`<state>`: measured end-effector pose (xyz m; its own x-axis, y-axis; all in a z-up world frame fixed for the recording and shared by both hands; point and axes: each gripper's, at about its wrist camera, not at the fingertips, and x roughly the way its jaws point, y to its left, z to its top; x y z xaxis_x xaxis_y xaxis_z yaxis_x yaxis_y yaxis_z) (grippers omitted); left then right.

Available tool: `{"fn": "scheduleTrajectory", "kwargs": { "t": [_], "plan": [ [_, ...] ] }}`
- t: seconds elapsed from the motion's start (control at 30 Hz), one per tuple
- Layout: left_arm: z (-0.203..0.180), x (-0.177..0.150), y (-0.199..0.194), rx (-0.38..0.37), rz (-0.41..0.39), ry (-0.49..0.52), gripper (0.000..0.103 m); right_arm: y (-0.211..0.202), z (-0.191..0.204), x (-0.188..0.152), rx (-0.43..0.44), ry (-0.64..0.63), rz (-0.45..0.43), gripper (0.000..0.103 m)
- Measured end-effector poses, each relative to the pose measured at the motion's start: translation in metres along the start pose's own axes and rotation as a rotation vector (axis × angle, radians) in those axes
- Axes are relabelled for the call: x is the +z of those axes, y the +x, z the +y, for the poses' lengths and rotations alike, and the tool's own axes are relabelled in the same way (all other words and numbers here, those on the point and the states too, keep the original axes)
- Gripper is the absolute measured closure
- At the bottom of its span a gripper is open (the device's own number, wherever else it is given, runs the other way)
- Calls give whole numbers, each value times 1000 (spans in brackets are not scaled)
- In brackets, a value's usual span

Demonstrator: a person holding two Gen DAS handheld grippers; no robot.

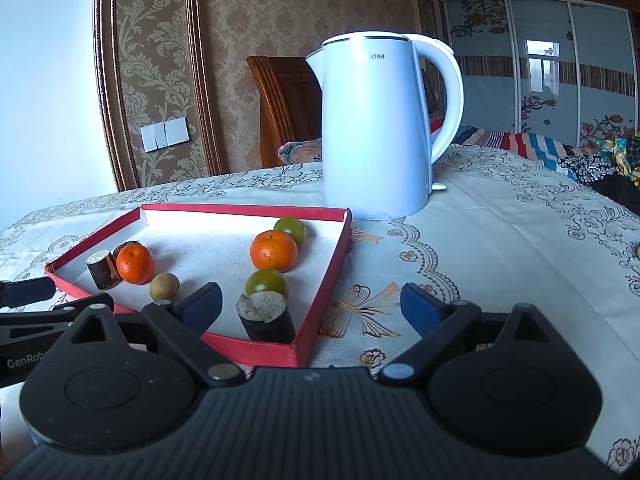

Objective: Organize fruits
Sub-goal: 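Withdraw both tools from the tray toward the cucumber slice and brown fruit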

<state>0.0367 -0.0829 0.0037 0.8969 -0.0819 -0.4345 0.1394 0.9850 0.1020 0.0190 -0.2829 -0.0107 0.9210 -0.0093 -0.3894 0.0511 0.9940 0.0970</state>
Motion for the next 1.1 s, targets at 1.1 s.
{"fn": "scheduleTrajectory", "kwargs": {
  "t": [1.1],
  "plan": [
    [-15,-16,14,-71,153,59,22,-17,-3,-7,-17,1,-34,0]
  ]
}}
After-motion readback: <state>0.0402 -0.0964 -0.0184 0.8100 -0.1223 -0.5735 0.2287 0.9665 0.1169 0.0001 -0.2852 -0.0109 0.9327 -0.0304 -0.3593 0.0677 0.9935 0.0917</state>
